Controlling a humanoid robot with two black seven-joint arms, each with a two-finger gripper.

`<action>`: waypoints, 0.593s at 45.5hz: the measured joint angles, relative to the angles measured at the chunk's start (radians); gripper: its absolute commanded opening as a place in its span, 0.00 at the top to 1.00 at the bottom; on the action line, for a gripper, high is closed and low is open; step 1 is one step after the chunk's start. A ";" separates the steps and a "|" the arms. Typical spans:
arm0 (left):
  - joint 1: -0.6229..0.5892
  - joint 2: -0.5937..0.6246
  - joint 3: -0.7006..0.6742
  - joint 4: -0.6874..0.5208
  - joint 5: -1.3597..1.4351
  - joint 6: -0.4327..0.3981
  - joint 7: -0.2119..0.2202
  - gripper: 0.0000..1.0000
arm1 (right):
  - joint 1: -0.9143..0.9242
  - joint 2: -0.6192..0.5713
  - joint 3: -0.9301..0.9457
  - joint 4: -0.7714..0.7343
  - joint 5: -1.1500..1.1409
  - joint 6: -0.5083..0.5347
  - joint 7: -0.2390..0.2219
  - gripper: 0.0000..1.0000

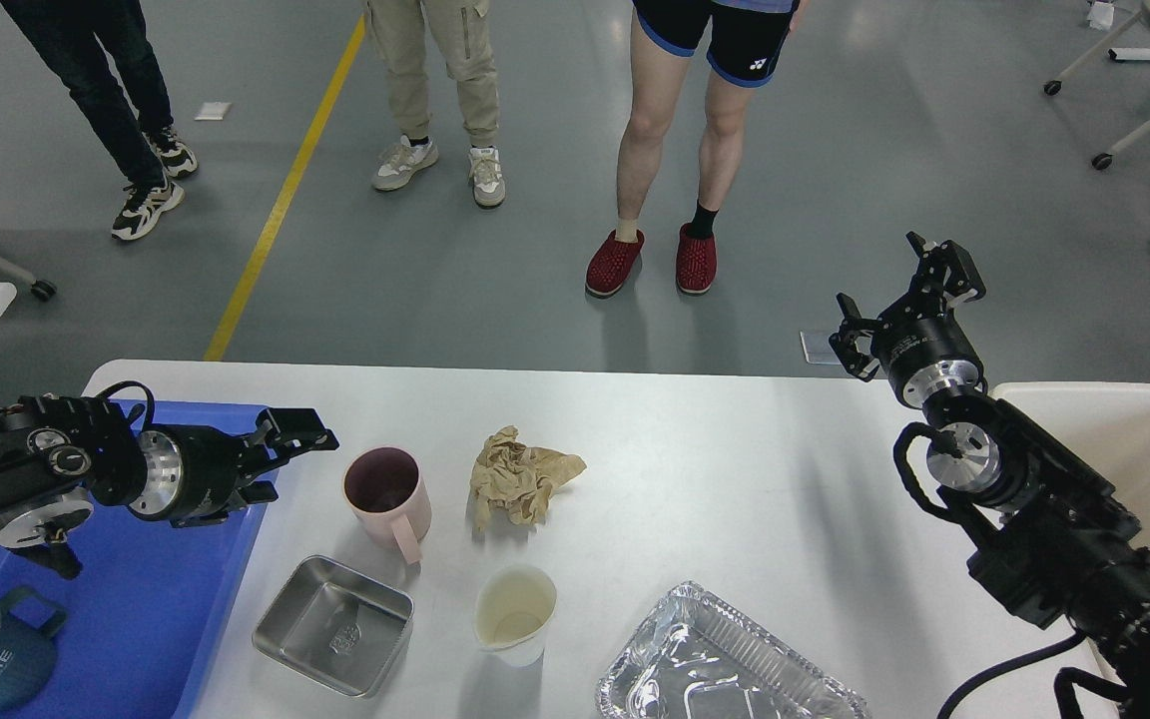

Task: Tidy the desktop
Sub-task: 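Reach the left gripper toward the pink mug and grasp it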

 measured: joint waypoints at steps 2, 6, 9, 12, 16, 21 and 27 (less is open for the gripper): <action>0.000 -0.022 0.000 0.018 0.000 0.000 0.001 0.08 | -0.001 0.000 0.000 0.000 0.000 0.000 0.000 0.00; 0.003 -0.060 0.002 0.050 0.001 0.001 0.001 0.09 | -0.001 0.000 0.000 0.000 0.000 0.000 0.000 0.00; 0.008 -0.075 0.002 0.068 0.002 0.001 0.001 0.09 | -0.001 -0.002 0.001 0.000 0.000 0.000 0.000 0.00; 0.013 -0.081 0.003 0.086 0.004 0.001 0.001 0.09 | -0.001 -0.003 0.001 0.000 0.000 0.000 0.000 0.00; 0.017 -0.084 0.003 0.104 0.004 0.001 0.000 0.09 | -0.001 -0.003 0.002 0.000 0.000 0.000 0.000 0.00; 0.018 -0.102 0.004 0.115 0.008 0.000 -0.003 0.09 | -0.001 0.001 0.001 0.000 0.000 0.000 0.000 0.00; 0.018 -0.142 0.004 0.154 0.010 0.000 -0.005 0.11 | -0.001 0.002 0.000 0.001 0.000 -0.001 0.000 0.00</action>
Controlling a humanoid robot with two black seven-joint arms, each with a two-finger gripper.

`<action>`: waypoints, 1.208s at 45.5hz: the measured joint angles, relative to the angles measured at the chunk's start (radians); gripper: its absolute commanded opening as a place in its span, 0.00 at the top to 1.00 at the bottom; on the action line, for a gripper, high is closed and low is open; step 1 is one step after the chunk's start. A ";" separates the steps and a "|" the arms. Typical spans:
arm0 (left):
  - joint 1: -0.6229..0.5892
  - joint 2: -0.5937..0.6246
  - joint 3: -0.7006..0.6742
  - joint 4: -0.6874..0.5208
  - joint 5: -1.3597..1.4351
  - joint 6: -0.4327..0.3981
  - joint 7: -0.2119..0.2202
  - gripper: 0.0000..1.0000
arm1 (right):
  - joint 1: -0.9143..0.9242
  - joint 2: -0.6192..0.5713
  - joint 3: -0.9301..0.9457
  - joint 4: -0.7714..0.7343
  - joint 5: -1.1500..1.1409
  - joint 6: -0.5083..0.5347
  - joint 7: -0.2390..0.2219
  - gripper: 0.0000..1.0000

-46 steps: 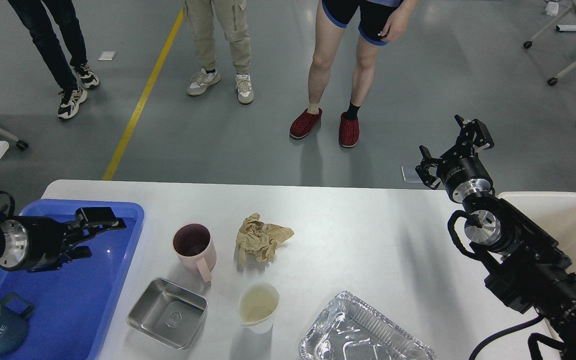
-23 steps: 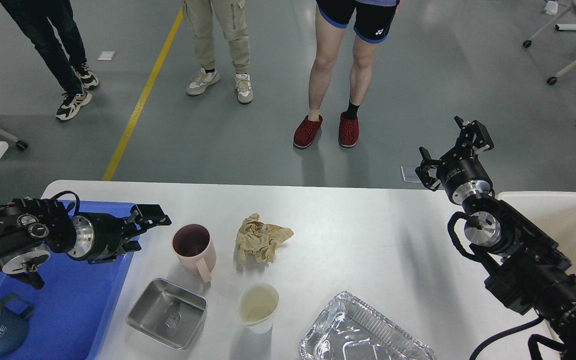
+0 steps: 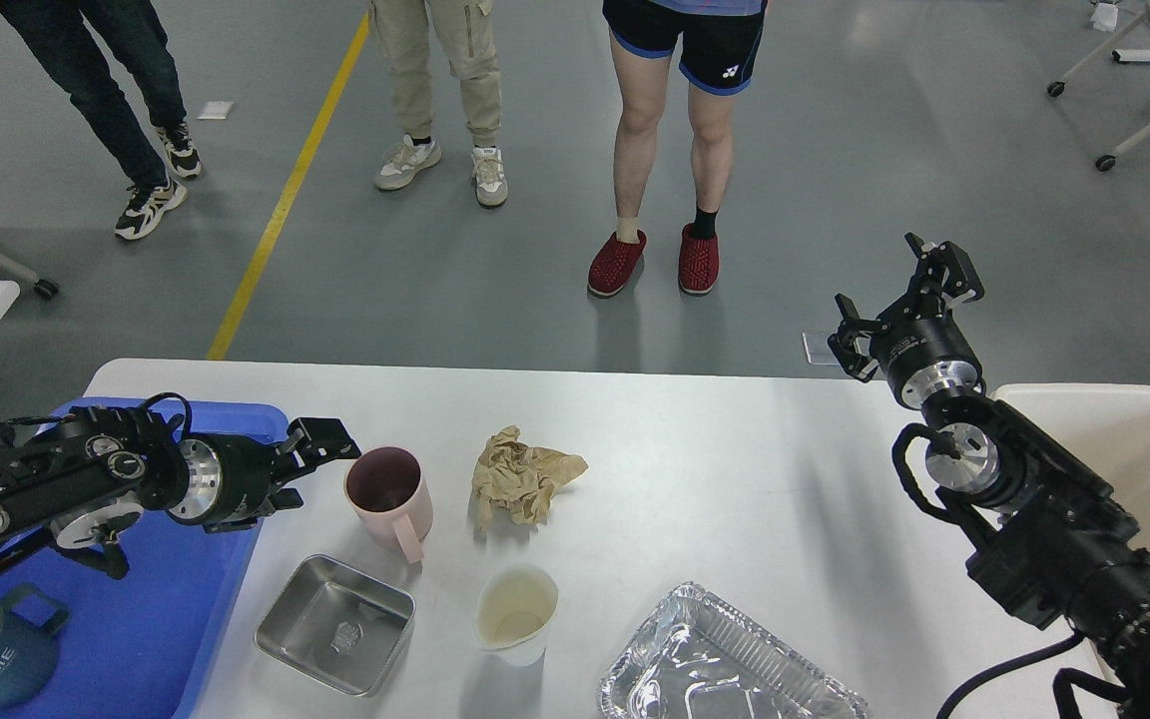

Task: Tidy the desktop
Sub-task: 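Reach the left gripper toward the pink mug and grasp it, then lift the pink mug with the left gripper and carry it over the blue bin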

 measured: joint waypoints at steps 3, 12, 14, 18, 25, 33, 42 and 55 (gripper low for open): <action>0.000 -0.023 0.000 0.022 0.000 0.000 0.000 0.13 | 0.000 0.000 0.000 0.000 0.000 0.000 0.000 0.00; 0.004 -0.063 0.010 0.040 0.000 0.000 0.003 0.22 | 0.000 -0.001 0.001 0.000 0.000 0.000 0.000 0.00; 0.005 -0.068 0.020 0.040 0.000 0.000 0.004 0.27 | 0.000 -0.001 0.001 0.000 0.000 0.000 0.000 0.00; 0.007 -0.073 0.033 0.043 0.000 0.001 0.005 0.31 | 0.000 -0.001 0.001 0.000 0.000 0.000 0.000 0.00; 0.007 -0.085 0.034 0.073 0.000 0.002 0.006 0.42 | 0.000 0.000 0.000 -0.003 0.000 0.000 0.000 0.00; 0.005 -0.155 0.021 0.142 -0.010 0.002 0.000 0.53 | 0.000 0.000 0.000 -0.003 0.000 0.000 0.000 0.00; 0.005 -0.206 0.019 0.162 -0.018 0.000 0.004 0.58 | 0.000 -0.002 0.001 -0.003 0.000 0.000 0.000 0.00; 0.009 -0.232 0.018 0.165 -0.019 -0.005 0.041 0.94 | -0.003 -0.003 0.001 -0.004 0.000 0.000 0.000 0.00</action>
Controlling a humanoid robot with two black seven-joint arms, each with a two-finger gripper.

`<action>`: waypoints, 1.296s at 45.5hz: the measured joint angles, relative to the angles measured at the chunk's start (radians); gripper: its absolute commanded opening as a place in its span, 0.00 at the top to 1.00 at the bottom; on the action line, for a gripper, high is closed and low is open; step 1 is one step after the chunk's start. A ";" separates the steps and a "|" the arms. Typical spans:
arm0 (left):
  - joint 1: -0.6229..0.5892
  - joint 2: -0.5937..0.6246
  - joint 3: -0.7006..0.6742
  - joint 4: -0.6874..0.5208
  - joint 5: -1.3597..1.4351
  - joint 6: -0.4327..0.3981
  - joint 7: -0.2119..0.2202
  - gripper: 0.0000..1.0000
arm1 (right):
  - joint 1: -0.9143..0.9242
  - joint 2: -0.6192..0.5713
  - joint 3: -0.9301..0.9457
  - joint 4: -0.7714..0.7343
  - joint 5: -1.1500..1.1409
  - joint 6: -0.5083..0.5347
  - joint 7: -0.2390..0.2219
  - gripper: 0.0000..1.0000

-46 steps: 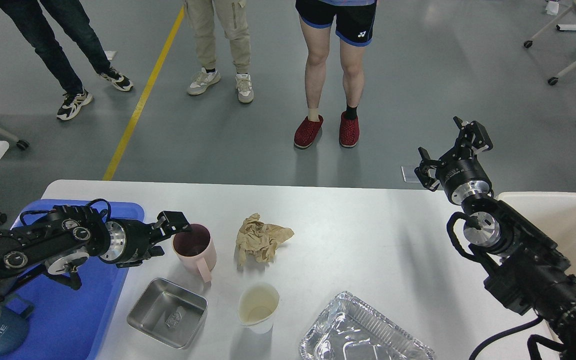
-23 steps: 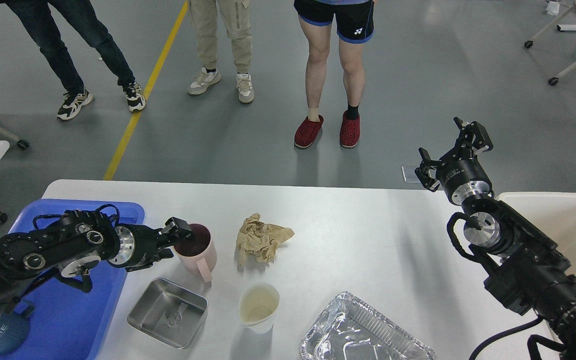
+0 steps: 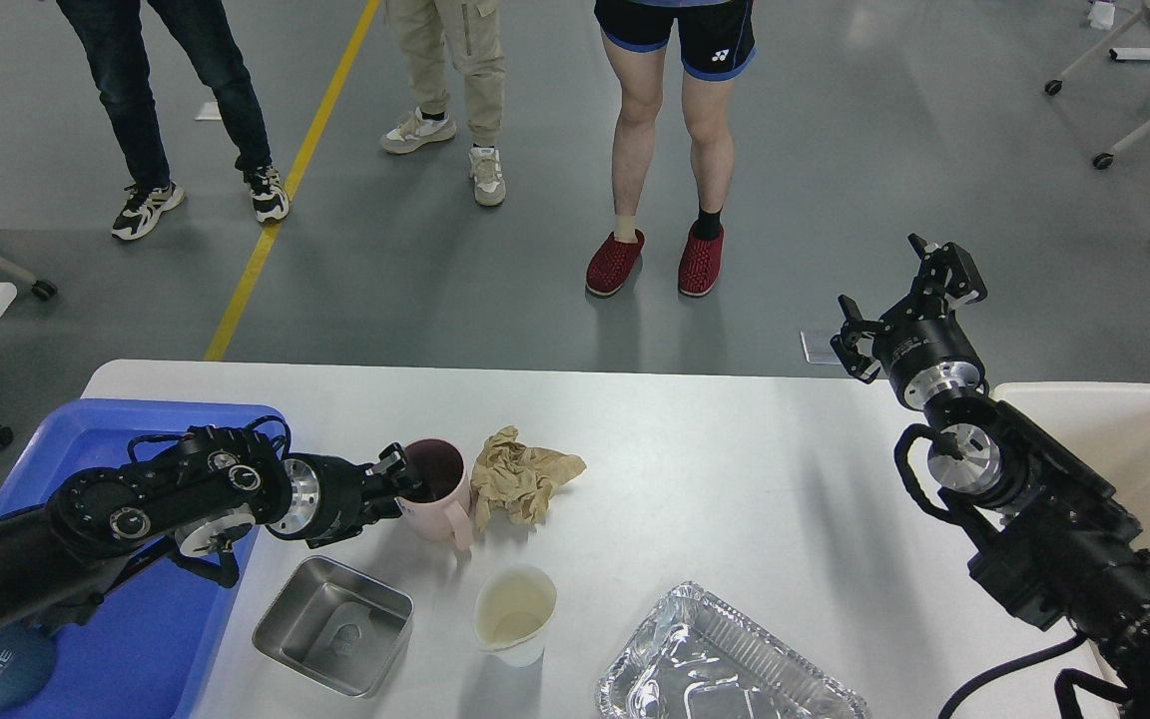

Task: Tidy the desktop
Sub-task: 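Lift the pink mug with the left gripper and carry it over the blue bin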

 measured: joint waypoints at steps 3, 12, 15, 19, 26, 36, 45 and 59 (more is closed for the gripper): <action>0.000 0.000 0.000 0.000 -0.001 -0.006 0.027 0.99 | -0.001 0.000 0.000 -0.001 0.000 0.000 0.000 0.00; -0.001 0.007 -0.003 -0.001 -0.029 -0.018 0.076 1.00 | -0.001 0.000 -0.001 -0.003 0.000 0.000 0.000 0.00; -0.003 0.010 -0.004 -0.002 -0.036 -0.022 0.083 1.00 | -0.001 0.000 -0.001 -0.003 0.000 0.000 0.000 0.00; -0.005 0.014 -0.005 -0.003 -0.039 -0.024 0.087 1.00 | -0.001 0.001 -0.001 -0.003 0.000 0.000 0.000 0.00; -0.014 0.026 -0.011 -0.015 -0.040 -0.031 0.108 1.00 | -0.001 0.001 -0.001 -0.003 0.000 0.000 0.000 0.00; -0.050 0.112 -0.057 -0.102 -0.046 -0.082 0.198 1.00 | 0.002 0.002 -0.001 0.000 0.000 -0.001 0.000 0.00; -0.098 0.297 -0.062 -0.307 -0.078 -0.093 0.203 1.00 | 0.002 0.002 -0.001 0.000 0.000 -0.002 0.000 0.00; -0.177 0.640 -0.072 -0.558 -0.106 -0.171 0.203 1.00 | 0.000 0.003 -0.001 0.000 0.000 -0.002 0.000 0.00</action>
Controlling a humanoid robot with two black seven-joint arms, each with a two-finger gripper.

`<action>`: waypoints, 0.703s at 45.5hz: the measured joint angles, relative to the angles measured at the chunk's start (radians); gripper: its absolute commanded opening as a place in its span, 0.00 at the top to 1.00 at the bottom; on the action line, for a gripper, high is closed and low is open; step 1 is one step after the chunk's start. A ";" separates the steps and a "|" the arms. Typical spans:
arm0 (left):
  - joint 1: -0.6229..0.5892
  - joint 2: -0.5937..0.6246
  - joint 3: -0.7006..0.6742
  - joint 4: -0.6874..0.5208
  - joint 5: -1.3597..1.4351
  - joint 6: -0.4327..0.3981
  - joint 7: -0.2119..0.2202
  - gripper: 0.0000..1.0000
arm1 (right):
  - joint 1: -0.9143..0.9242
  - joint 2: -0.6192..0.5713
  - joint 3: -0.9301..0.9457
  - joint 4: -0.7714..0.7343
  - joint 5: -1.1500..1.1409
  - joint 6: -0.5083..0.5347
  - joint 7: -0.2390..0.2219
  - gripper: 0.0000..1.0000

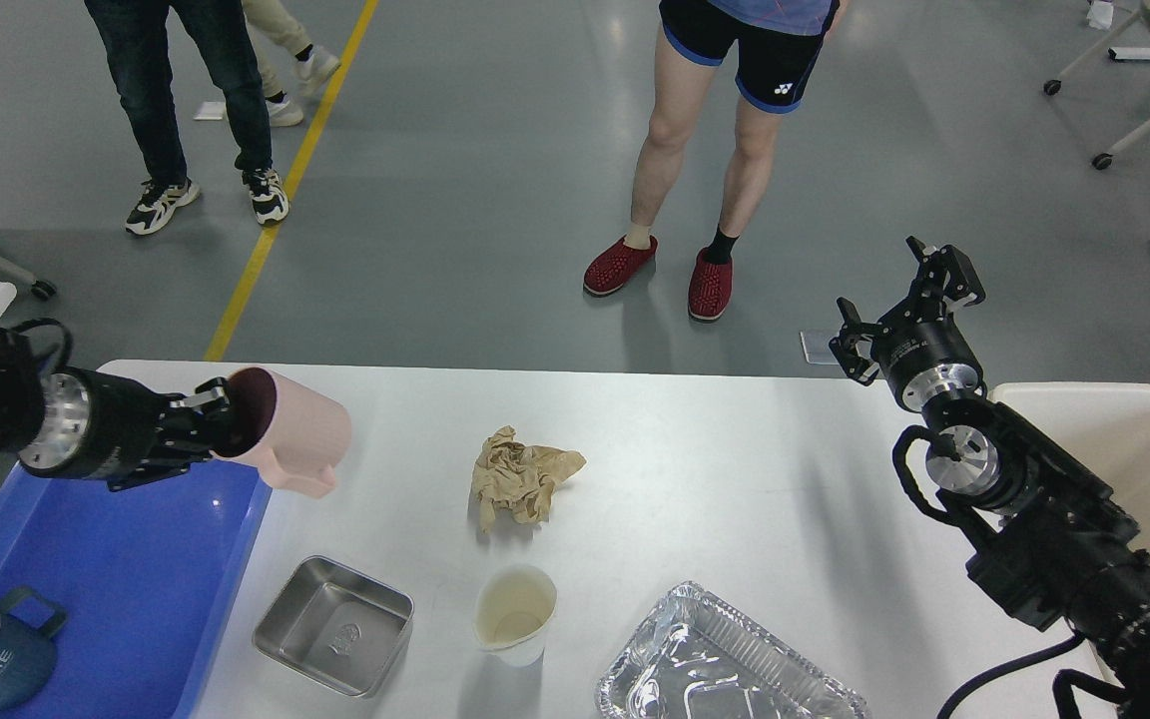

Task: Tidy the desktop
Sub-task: 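Lift the pink mug with the left gripper and carry it over the blue bin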

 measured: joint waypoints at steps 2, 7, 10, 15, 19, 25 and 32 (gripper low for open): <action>-0.015 0.045 -0.002 -0.019 -0.005 -0.020 0.000 1.00 | 0.000 0.000 0.000 0.000 0.000 0.000 0.000 0.00; -0.054 0.126 -0.016 -0.040 -0.028 -0.072 0.001 1.00 | 0.000 0.000 0.000 0.000 0.000 -0.001 0.000 0.00; -0.073 0.165 -0.025 -0.048 -0.045 -0.097 0.002 1.00 | 0.000 0.001 0.000 0.000 0.000 -0.002 0.000 0.00; -0.081 0.203 -0.028 -0.063 -0.054 -0.113 0.002 1.00 | 0.002 0.006 0.000 0.000 0.000 -0.003 0.000 0.00; -0.077 0.216 -0.028 -0.067 -0.055 -0.115 0.002 1.00 | 0.002 0.007 0.000 0.001 0.000 -0.003 0.000 0.00; -0.044 0.217 -0.017 -0.064 -0.055 -0.104 -0.001 1.00 | 0.002 0.009 0.000 0.001 0.000 -0.003 0.000 0.00; 0.063 0.199 -0.013 -0.043 -0.052 -0.055 -0.006 1.00 | -0.001 0.009 0.000 0.001 0.000 -0.003 0.000 0.00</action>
